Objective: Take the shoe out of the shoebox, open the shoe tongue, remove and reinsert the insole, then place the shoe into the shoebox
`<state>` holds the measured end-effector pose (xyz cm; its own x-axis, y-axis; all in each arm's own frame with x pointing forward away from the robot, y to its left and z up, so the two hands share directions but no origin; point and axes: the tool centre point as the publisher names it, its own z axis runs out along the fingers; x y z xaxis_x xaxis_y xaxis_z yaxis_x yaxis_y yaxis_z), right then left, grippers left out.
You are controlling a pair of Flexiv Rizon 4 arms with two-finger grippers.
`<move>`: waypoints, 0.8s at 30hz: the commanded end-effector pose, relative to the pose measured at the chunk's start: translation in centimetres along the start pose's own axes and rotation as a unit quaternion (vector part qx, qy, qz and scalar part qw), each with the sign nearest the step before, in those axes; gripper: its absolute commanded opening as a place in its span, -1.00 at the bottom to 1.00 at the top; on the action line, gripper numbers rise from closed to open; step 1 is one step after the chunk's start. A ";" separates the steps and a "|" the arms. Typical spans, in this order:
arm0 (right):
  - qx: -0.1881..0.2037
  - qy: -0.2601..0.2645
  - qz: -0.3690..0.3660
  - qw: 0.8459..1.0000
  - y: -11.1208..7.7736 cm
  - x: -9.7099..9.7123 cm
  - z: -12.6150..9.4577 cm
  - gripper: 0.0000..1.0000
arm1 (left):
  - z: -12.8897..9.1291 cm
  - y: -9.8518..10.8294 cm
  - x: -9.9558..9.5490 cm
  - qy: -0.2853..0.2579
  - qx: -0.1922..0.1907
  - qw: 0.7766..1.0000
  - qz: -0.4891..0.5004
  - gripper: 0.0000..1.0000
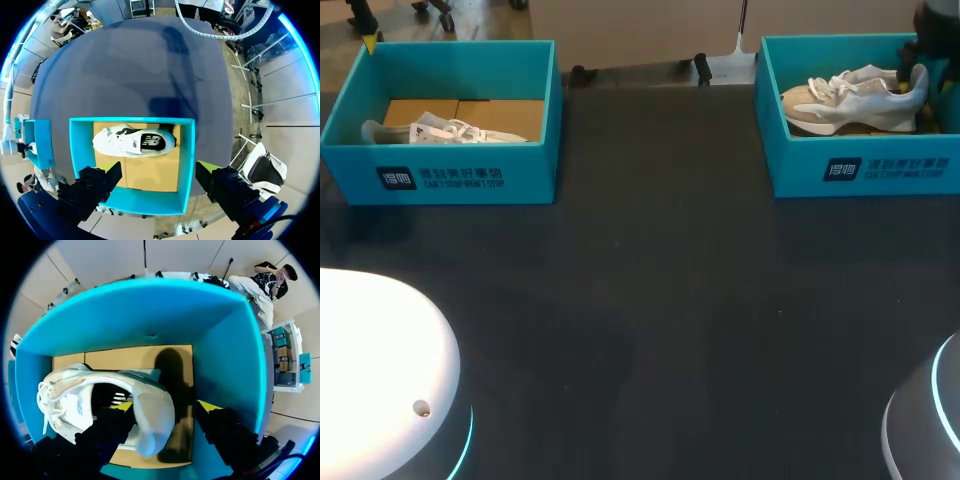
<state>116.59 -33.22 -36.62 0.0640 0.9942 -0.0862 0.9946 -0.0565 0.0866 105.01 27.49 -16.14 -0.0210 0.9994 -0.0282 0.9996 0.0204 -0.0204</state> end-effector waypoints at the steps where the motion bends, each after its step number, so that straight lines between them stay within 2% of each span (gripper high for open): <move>1: 0.066 0.000 -0.004 0.998 0.9 -0.2 1.5 0.51 | 0.0 0.1 0.0 0.001 0.001 1.000 0.001 1.00; 3: 0.070 0.003 -0.004 0.998 0.9 -0.1 1.7 0.47 | 0.0 0.1 0.0 0.001 0.001 1.000 0.001 1.00; 10: 0.083 0.016 -0.003 0.996 0.6 0.3 2.9 0.52 | 0.0 0.1 0.0 0.001 0.001 1.000 0.001 1.00; 11: 0.085 0.014 -0.004 0.996 0.4 0.4 3.2 0.35 | 0.0 0.1 0.0 0.001 0.001 1.000 0.001 1.00; 12: 0.086 0.014 -0.003 0.996 0.4 0.4 3.3 0.00 | 0.0 0.1 0.0 0.001 0.001 1.000 0.001 1.00; 14: 0.085 0.010 -0.001 0.996 0.3 0.4 3.3 -0.43 | 0.0 0.1 0.0 0.001 0.001 1.000 0.001 1.00; 15: 0.084 0.009 -0.001 0.996 0.3 0.3 3.2 -1.00 | 0.0 0.1 0.0 0.001 0.001 1.000 0.001 1.00; 24: 0.075 -0.003 -0.008 0.997 -0.1 0.0 2.3 -1.00 | 0.0 0.1 0.0 0.001 0.001 1.000 0.001 1.00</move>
<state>116.28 -33.74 -38.99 0.0528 0.9945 -0.0909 0.9985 -0.0516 0.0164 105.01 27.47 -16.14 -0.0208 0.9994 -0.0281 0.9996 0.0202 -0.0204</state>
